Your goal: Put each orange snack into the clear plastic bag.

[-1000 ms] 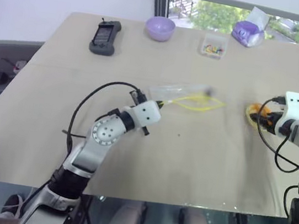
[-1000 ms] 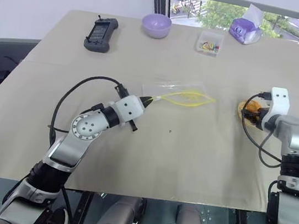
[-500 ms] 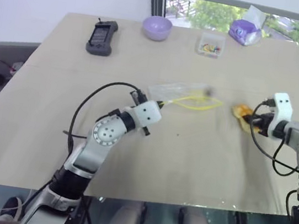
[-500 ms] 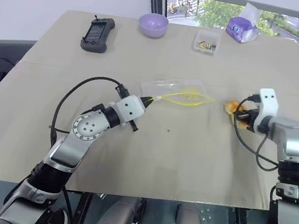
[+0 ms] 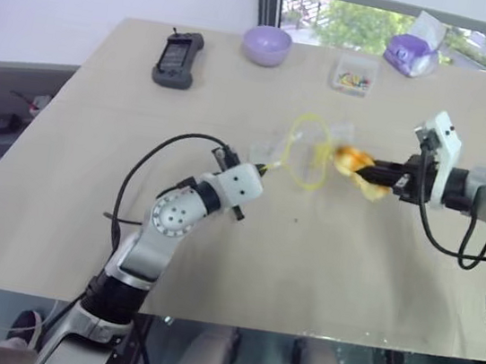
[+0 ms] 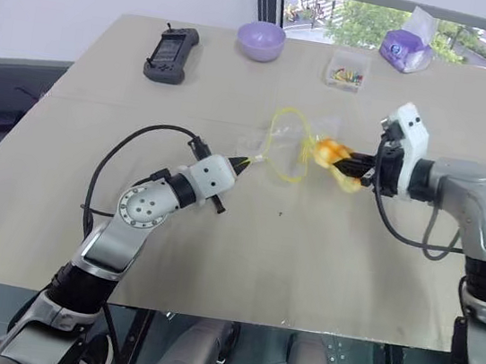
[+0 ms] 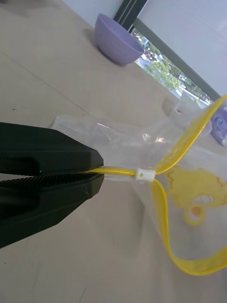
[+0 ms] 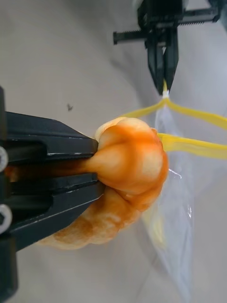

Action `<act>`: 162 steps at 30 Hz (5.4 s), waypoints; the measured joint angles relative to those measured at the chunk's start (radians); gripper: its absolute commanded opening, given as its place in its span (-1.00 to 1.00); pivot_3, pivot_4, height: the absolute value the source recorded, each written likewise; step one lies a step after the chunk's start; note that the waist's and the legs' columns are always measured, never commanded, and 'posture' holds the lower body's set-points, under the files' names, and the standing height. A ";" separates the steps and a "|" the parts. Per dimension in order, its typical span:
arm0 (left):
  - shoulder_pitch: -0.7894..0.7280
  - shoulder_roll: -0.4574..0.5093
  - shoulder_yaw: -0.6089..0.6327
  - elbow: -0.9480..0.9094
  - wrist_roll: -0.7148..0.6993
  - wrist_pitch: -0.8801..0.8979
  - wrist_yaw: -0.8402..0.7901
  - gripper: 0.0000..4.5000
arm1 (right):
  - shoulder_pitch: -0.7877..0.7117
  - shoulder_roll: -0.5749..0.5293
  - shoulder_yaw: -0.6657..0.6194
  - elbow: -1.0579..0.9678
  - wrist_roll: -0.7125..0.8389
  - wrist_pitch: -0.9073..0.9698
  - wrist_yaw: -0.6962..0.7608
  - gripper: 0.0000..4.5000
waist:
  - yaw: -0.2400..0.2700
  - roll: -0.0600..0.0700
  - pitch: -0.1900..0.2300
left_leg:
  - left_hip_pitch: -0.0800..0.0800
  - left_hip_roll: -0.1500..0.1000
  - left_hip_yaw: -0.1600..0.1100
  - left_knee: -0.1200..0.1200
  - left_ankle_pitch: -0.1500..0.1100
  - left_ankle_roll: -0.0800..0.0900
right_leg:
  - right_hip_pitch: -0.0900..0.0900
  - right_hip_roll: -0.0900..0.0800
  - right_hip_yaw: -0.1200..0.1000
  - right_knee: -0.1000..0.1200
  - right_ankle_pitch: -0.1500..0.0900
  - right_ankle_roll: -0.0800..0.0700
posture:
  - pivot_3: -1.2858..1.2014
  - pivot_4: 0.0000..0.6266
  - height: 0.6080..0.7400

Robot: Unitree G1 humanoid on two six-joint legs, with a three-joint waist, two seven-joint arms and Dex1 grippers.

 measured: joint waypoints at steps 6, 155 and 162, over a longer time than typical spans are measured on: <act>-0.002 -0.002 0.000 0.000 0.000 -0.001 0.000 -1.00 | -0.007 -0.074 0.000 -0.010 0.021 -0.023 0.065 -1.00 | -0.005 0.000 0.000 | 0.000 0.001 0.001 -0.001 0.000 0.000 | -0.001 0.000 0.001 0.000 0.000 0.000 | 0.03 -0.52 1.00; -0.109 -0.109 -0.004 0.030 -0.133 0.059 0.015 -1.00 | 0.032 0.000 0.130 -0.022 -0.332 -0.772 0.169 0.19 | -0.029 0.001 0.001 | 0.000 0.002 0.005 0.001 0.000 0.000 | -0.004 0.001 0.004 0.002 0.000 0.000 | 0.03 -0.52 1.00; -0.119 -0.070 -0.031 0.022 -0.108 0.028 -0.012 -1.00 | -0.123 0.121 0.249 0.021 -0.425 -0.929 0.167 0.19 | -0.025 0.000 0.001 | -0.001 0.001 0.004 0.001 0.000 0.000 | -0.004 0.000 0.003 0.002 0.000 0.000 | 0.03 -0.52 1.00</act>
